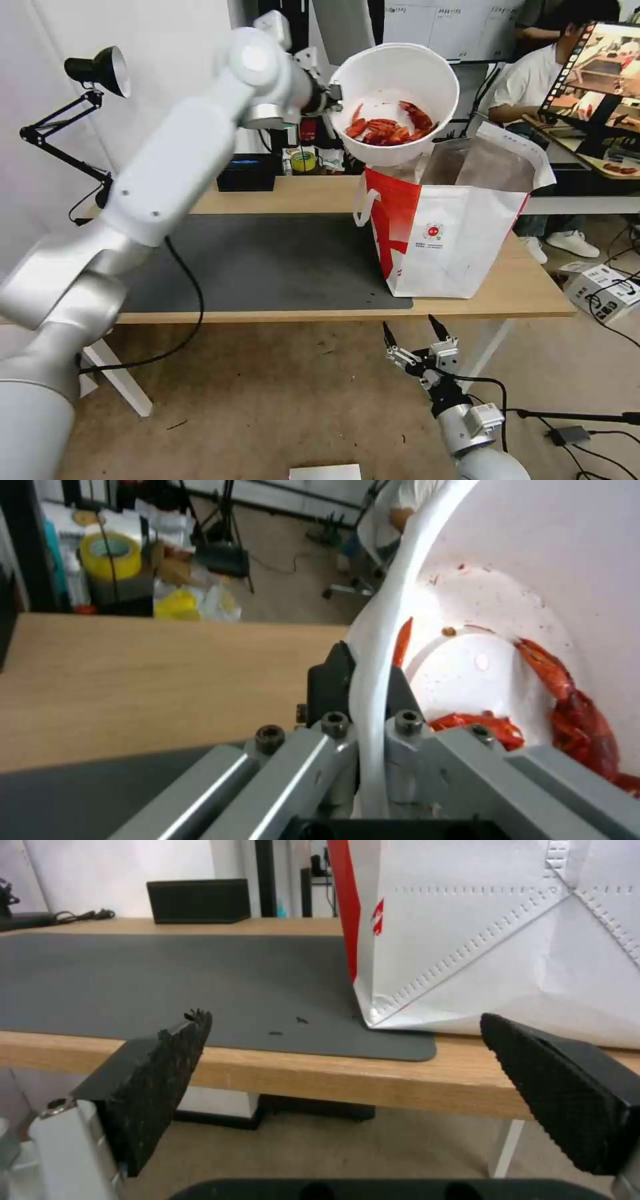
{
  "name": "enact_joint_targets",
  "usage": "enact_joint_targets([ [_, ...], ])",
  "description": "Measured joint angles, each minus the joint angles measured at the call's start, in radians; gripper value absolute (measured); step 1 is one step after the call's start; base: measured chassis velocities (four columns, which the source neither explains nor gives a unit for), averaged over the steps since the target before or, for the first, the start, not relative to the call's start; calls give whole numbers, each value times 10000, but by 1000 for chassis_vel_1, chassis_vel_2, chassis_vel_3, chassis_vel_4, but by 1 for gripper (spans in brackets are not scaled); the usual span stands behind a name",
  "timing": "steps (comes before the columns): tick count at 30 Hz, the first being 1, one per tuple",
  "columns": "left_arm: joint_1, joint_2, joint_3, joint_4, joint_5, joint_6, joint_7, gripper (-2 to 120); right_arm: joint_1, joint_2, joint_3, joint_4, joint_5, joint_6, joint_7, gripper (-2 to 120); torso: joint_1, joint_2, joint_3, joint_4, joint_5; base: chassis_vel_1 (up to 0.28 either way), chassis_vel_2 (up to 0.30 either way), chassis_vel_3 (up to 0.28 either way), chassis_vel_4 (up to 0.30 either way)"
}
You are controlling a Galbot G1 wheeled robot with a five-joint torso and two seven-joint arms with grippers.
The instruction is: Pick up the trash from the table and place it into the takeout bag.
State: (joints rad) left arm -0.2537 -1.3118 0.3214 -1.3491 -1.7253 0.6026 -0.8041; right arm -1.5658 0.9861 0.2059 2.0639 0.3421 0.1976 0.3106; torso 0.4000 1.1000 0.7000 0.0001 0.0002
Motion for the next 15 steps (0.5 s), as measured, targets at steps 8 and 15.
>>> enact_joint_targets([
  [8,337,-804,516,433,1854,-1494,248,0,0,0,0,0,0,0,0,100,0,0,1,-2,0,0,0,0,0],
  [15,660,-770,1210,305,3806,-2220,1034,0,0,0,0,0,0,0,0,100,0,0,0,-2,-1,0,0,0,0],
])
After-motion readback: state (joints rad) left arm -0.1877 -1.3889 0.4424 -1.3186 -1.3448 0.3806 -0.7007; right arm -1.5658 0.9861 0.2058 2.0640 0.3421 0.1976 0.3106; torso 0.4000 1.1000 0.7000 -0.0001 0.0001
